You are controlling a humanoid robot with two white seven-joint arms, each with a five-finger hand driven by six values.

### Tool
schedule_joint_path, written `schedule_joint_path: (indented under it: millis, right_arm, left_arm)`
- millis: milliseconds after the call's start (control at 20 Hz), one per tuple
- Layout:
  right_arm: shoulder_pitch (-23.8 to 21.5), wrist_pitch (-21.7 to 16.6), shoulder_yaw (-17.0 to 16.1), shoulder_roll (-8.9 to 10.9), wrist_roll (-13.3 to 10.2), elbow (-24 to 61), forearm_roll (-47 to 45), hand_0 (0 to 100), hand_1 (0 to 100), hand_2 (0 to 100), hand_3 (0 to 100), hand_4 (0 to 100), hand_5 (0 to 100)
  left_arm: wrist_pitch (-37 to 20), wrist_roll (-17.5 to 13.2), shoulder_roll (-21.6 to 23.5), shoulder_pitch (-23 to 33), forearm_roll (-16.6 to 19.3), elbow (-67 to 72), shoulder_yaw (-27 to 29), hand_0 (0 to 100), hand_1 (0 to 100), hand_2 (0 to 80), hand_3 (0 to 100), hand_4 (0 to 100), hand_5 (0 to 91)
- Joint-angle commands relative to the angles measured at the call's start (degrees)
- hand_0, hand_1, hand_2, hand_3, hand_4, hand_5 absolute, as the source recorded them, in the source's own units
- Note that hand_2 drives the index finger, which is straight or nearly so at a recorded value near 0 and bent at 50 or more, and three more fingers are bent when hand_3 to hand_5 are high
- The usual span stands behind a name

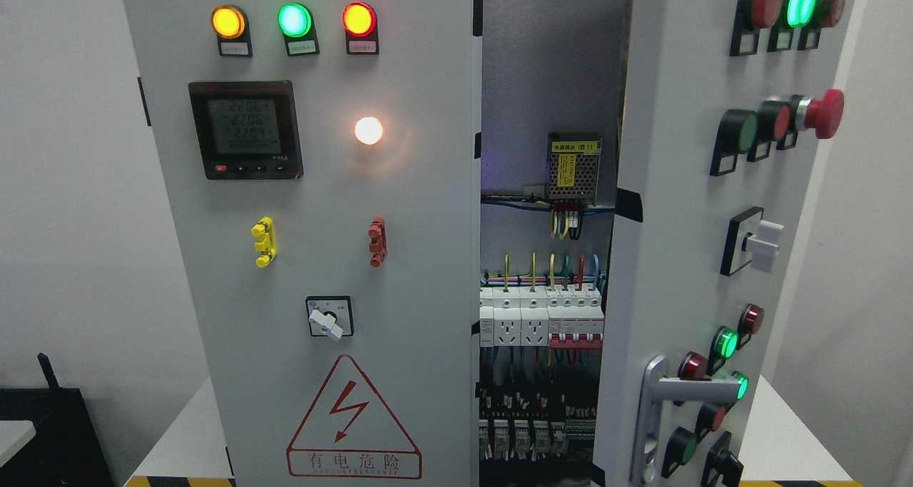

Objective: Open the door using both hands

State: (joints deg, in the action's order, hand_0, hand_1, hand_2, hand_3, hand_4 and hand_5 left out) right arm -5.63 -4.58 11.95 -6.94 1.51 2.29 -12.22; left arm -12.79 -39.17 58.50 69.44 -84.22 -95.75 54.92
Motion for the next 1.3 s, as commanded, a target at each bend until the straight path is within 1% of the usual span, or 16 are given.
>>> schedule_joint_path:
  millis: [0, 200, 351, 551, 701, 801, 952, 1052, 1102, 1152, 1202, 1252]
  right_arm:
    - [0.00, 0.01, 0.00, 0.00, -0.01, 0.00, 0.00, 11, 0, 0, 0, 0, 0]
    - [0.00, 0.01, 0.00, 0.00, -0.01, 0.00, 0.00, 11, 0, 0, 0, 0, 0]
    - [0.00, 0.01, 0.00, 0.00, -0.01, 0.00, 0.00, 11, 0, 0, 0, 0, 0]
    - [0.00, 0.01, 0.00, 0.00, -0.01, 0.00, 0.00, 11, 0, 0, 0, 0, 0]
    - [0.00, 0.01, 0.00, 0.00, -0.01, 0.00, 0.00, 11, 0, 0, 0, 0, 0]
    - [0.00, 0.01, 0.00, 0.00, -0.01, 0.00, 0.00, 11, 0, 0, 0, 0, 0]
    - [0.00, 0.01, 0.00, 0.00, -0.01, 0.00, 0.00, 11, 0, 0, 0, 0, 0]
    - [0.00, 0.01, 0.00, 0.00, -0.01, 0.00, 0.00, 11, 0, 0, 0, 0, 0]
    - [0.00, 0.01, 0.00, 0.00, -0.01, 0.00, 0.00, 11, 0, 0, 0, 0, 0]
    - [0.00, 0.01, 0.00, 0.00, -0.01, 0.00, 0.00, 11, 0, 0, 0, 0, 0]
    - [0.00, 0.01, 0.00, 0.00, -0.01, 0.00, 0.00, 11, 0, 0, 0, 0, 0]
    - [0.00, 0.01, 0.00, 0.00, -0.01, 0.00, 0.00, 11, 0, 0, 0, 0, 0]
  left_arm:
    - [1.02, -1.61, 13.04, -3.61, -1.03, -1.45, 6.34, 0, 0, 0.0, 0, 3, 0.0]
    - [1.02, -2.31, 15.59, -4.14, -1.47, -1.63, 6.17, 0, 0, 0.0, 0, 3, 0.0]
    - [1.02, -2.40, 18.31, -4.40, -1.56, -1.45, 5.99, 0, 0, 0.0, 0, 3, 0.0]
    - [1.02, -4.77, 22.27, -4.67, -2.79, -1.54, 3.88, 0, 0, 0.0, 0, 3, 0.0]
    - [1.02, -5.30, 22.54, -4.41, -2.79, -1.54, 3.53, 0, 0, 0.0, 0, 3, 0.0]
    - [0.93, -5.47, 22.72, -4.58, -2.71, -1.72, 2.30, 0, 0, 0.0, 0, 3, 0.0]
    - [0.93, -7.67, 23.68, -4.58, -2.79, -1.98, 2.12, 0, 0, 0.0, 0, 3, 0.0]
    - [0.93, -7.67, 23.86, -4.67, -2.88, -2.77, 2.04, 0, 0, 0.0, 0, 3, 0.0]
    - [0.93, -7.67, 23.95, -5.36, -2.88, -3.03, 1.51, 0, 0, 0.0, 0, 3, 0.0]
    - [1.01, -7.67, 23.95, -7.89, -2.88, -3.38, -0.84, 0, 0, 0.0, 0, 3, 0.0]
    - [1.02, -7.67, 23.95, -12.53, -2.88, -3.65, -5.48, 0, 0, 0.0, 0, 3, 0.0]
    - [1.02, -7.67, 23.95, -18.23, -2.71, -4.00, -11.27, 0, 0, 0.0, 0, 3, 0.0]
